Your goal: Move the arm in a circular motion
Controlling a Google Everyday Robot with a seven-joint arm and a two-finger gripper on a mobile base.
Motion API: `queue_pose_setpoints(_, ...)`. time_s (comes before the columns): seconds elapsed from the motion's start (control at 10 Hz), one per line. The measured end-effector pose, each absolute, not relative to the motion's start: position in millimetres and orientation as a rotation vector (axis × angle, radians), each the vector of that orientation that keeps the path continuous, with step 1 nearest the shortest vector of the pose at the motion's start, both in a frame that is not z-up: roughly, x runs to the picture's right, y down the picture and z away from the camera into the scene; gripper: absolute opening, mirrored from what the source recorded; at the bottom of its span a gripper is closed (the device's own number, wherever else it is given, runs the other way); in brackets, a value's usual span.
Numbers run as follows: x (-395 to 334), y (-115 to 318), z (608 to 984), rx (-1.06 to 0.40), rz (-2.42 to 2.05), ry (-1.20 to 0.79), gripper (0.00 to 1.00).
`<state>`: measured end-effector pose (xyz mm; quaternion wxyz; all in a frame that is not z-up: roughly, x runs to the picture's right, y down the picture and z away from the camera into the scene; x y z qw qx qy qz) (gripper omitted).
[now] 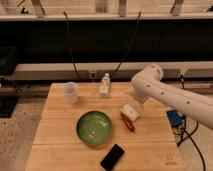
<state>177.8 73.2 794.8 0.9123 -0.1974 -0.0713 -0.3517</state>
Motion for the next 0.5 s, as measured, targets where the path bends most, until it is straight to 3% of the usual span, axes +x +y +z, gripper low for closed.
queue_pose_setpoints(0.5, 178.0, 76.2, 796.7, -0.407, -0.756, -0.154, 0.80)
